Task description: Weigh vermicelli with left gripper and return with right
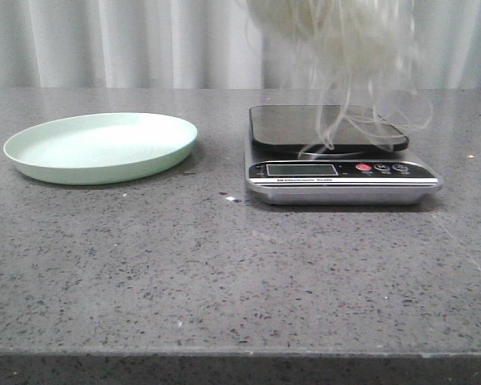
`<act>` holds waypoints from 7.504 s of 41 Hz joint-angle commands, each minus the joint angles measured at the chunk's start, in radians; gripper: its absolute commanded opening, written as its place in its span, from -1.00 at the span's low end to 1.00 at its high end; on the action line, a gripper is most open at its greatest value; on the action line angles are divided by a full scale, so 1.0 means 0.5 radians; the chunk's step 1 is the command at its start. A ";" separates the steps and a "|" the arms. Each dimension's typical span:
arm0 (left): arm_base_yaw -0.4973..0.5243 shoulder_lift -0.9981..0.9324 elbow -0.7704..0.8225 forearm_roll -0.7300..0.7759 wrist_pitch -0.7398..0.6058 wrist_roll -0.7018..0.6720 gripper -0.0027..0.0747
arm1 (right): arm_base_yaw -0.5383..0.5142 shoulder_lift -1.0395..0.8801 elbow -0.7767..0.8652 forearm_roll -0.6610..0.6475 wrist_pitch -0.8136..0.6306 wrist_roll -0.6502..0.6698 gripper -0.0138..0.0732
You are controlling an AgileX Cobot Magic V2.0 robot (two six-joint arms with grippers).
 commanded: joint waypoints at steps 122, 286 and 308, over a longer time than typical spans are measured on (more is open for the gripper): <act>0.708 -3.120 2.752 0.998 -0.915 -0.453 -0.58 | 0.003 -0.032 -0.081 0.145 -0.301 -0.017 -0.33; 0.708 -3.129 2.756 1.017 -1.118 -0.453 -0.58 | 1.205 2.782 -3.425 0.096 1.335 -0.381 -0.33; 0.708 -3.129 2.756 1.014 -1.118 -0.453 -0.58 | 1.629 3.448 -3.660 0.116 0.884 -0.386 -0.33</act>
